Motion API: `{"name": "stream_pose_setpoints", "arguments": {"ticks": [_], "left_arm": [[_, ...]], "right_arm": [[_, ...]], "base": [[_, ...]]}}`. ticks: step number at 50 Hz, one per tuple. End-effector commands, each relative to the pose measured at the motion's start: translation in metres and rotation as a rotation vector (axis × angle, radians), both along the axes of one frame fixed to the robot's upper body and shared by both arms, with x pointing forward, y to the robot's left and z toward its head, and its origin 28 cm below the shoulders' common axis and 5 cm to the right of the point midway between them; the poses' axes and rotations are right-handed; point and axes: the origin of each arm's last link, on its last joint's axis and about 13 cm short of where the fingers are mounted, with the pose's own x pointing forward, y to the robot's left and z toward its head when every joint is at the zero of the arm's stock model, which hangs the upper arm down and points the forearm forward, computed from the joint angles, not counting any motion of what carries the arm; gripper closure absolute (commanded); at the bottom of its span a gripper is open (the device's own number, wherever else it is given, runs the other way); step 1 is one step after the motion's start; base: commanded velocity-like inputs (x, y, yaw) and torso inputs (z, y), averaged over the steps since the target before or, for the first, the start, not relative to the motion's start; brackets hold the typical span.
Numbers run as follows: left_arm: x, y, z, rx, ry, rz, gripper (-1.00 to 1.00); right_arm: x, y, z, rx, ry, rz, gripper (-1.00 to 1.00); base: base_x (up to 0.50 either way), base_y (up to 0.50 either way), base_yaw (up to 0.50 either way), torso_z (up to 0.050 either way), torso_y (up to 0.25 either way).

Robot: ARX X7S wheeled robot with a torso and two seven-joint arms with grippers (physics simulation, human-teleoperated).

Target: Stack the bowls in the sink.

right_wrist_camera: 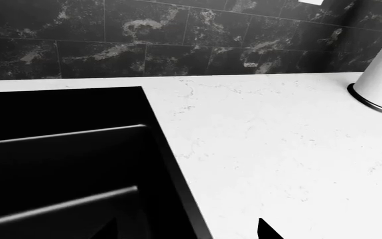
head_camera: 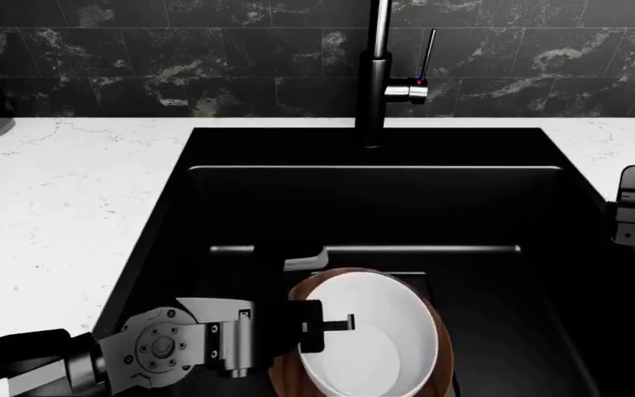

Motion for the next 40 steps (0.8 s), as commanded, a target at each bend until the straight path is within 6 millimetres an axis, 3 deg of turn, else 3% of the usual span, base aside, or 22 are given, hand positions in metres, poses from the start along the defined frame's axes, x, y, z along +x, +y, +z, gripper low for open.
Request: {"name": "stream_pose_setpoints", "arguments": {"ticks": [1, 2, 3, 4, 5, 22, 40], "left_arm": [[0.002, -0.001, 0.001, -0.001, -0.017, -0.005, 1.00], [0.001, -0.001, 0.001, 0.001, -0.017, -0.007, 1.00], [0.001, -0.001, 0.001, 0.002, -0.018, -0.008, -1.00], [0.001, -0.001, 0.001, 0.002, -0.019, -0.008, 1.00], [0.002, -0.001, 0.000, 0.004, -0.020, -0.007, -1.00], [0.003, 0.003, 0.006, 0.022, -0.044, 0.005, -1.00], [-0.006, 0.019, 0.057, 0.062, -0.147, 0.041, -1.00]], "right_arm": [[0.000, 0.000, -0.001, 0.001, 0.002, 0.000, -1.00], [0.000, 0.000, -0.001, 0.001, 0.002, 0.000, -1.00], [0.000, 0.000, -0.001, 0.001, 0.003, 0.001, -1.00], [0.000, 0.000, -0.001, 0.001, 0.003, 0.001, -1.00], [0.000, 0.000, -0.001, 0.001, 0.003, 0.001, -1.00], [-0.001, -0.001, -0.002, 0.003, 0.002, -0.003, -1.00], [-0.002, 0.000, 0.003, 0.005, -0.009, -0.002, -1.00]], "base": [[0.00, 0.00, 0.00, 0.000, 0.000], [0.00, 0.00, 0.00, 0.010, 0.000], [0.00, 0.00, 0.00, 0.000, 0.000], [0.00, 0.00, 0.00, 0.000, 0.000], [0.00, 0.00, 0.00, 0.000, 0.000], [0.00, 0.00, 0.00, 0.000, 0.000], [0.00, 0.00, 0.00, 0.000, 0.000]]}}
